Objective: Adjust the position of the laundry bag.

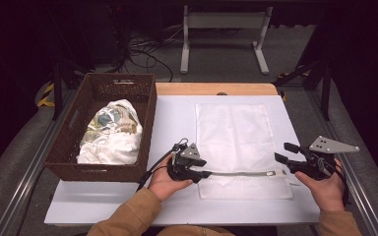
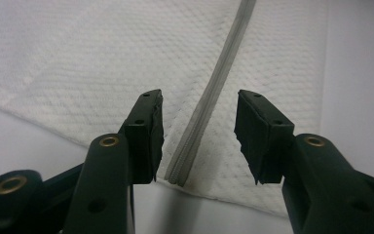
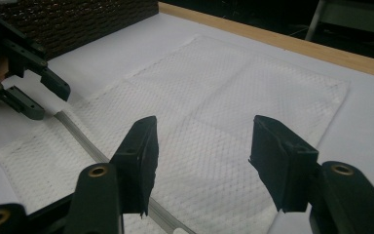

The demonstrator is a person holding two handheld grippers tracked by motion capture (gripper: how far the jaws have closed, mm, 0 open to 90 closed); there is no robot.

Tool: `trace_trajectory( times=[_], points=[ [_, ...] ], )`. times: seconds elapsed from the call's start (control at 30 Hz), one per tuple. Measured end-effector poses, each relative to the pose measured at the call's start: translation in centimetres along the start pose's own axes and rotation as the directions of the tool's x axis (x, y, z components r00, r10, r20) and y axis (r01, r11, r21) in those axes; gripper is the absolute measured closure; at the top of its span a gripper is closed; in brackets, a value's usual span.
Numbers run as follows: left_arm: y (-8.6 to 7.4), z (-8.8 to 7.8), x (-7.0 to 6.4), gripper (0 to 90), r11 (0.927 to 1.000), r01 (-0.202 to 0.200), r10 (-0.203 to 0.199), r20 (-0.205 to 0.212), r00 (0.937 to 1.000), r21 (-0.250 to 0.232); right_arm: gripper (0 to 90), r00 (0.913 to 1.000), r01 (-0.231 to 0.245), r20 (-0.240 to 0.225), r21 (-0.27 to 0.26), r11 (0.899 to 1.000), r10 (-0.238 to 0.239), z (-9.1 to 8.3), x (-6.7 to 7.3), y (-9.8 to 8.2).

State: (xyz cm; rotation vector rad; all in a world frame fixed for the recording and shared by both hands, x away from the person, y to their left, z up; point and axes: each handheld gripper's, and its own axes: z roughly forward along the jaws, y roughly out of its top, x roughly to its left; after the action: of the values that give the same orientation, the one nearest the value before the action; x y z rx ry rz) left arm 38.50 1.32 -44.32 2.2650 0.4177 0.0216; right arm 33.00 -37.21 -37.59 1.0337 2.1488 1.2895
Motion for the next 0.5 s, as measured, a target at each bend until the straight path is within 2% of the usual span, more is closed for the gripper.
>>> trace_trajectory(
  times=[0.1, 0.23, 0.27, 0.3, 0.37, 0.43, 0.5],
  points=[
    [-0.2, 0.7, 0.1, 53.5, 0.9997, 0.0, 0.0, 0.004, 1.0, 0.026, 41.2, 1.0, -0.002, -0.001, 0.004, 1.0, 0.002, 0.2, -0.1, -0.1],
    [-0.3, 1.2, 0.1, 54.9, 0.9979, -0.026, 0.026, -0.006, 0.9996, 0.06, 40.5, 0.9999, -0.011, -0.002, 0.014, 1.0, 0.011, 0.3, -0.3, -0.3],
    [-0.3, 1.4, 0.1, 58.2, 0.9973, -0.022, 0.024, -0.019, 0.9995, 0.07, 39.9, 0.9999, -0.008, -0.008, 0.023, 1.0, 0.008, 0.4, -0.4, -0.4],
    [-0.4, 1.5, 0.0, 58.2, 0.9971, -0.019, 0.02, -0.014, 0.9997, 0.074, 39.9, 0.9999, -0.008, -0.008, 0.023, 1.0, 0.008, 0.4, -0.4, -0.4],
    [-0.3, 1.5, -0.1, 61.8, 0.9965, -0.028, 0.03, -0.026, 0.9992, 0.078, 39.6, 0.9999, -0.002, -0.016, 0.033, 0.999, 0.002, 0.6, -0.3, -0.5],
    [-0.3, 1.4, -0.2, 69.6, 0.9954, -0.039, 0.043, -0.046, 0.998, 0.087, 39.9, 0.9997, -0.003, -0.024, 0.039, 0.999, 0.003, 0.8, -0.3, -0.5],
    [-0.3, 1.4, -0.3, 76.7, 0.9942, -0.045, 0.05, -0.049, 0.9976, 0.098, 41.0, 0.9995, -0.004, -0.03, 0.045, 0.999, 0.006, 0.9, -0.3, -0.6]
  ],
)
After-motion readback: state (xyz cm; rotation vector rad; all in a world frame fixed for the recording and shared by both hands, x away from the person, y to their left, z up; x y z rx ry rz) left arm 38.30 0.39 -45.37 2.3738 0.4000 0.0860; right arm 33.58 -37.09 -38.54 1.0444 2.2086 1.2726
